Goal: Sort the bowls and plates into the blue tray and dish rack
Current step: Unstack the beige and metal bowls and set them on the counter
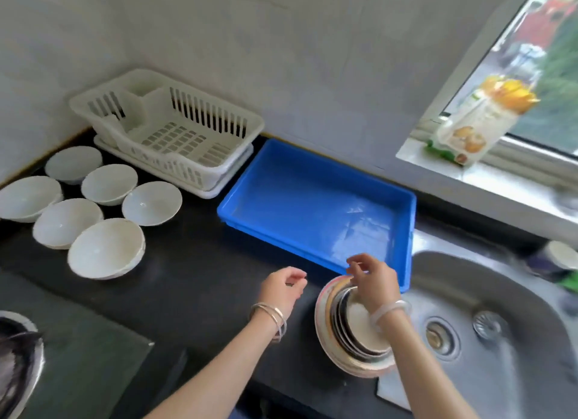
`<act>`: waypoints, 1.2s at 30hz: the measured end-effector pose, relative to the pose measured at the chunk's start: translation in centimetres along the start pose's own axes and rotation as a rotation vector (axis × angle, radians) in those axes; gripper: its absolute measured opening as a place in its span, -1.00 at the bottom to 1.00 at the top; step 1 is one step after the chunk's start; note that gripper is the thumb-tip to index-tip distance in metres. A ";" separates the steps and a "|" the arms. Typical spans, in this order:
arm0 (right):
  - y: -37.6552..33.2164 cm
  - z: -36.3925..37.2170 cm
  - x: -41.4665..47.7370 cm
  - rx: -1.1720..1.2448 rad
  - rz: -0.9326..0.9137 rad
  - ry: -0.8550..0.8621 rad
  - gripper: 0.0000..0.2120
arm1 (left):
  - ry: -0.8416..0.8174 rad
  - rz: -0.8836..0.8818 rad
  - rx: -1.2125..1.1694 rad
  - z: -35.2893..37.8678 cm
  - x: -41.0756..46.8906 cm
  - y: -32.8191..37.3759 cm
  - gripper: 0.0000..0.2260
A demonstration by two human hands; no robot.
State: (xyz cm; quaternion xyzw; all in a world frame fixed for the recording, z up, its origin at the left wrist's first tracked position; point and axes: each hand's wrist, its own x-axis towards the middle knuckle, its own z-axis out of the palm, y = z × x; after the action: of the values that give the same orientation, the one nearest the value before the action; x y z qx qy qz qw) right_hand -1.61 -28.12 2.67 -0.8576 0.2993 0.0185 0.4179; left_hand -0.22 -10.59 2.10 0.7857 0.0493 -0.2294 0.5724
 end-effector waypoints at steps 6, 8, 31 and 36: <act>5.9 -4.9 -2.6 -0.250 0.052 0.137 -0.89 | -0.115 0.105 0.301 6.0 -1.2 1.1 -0.75; 7.0 -5.3 -3.1 -0.278 0.058 0.112 -0.87 | -0.107 0.116 0.367 6.7 -1.4 1.0 -0.74; 8.1 -8.0 -2.7 -0.128 0.116 0.062 -0.83 | -0.069 0.097 0.447 7.9 -0.8 0.8 -0.92; 8.4 -9.2 -2.9 -0.040 0.104 0.106 -0.92 | -0.003 0.124 0.478 8.6 -0.9 1.4 -0.95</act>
State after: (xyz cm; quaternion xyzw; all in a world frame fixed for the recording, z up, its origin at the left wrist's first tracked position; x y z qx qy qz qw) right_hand -10.44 -37.32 3.49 -0.8490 0.3645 0.0009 0.3826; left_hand -3.12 -18.86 1.62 0.8999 -0.0556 -0.2000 0.3835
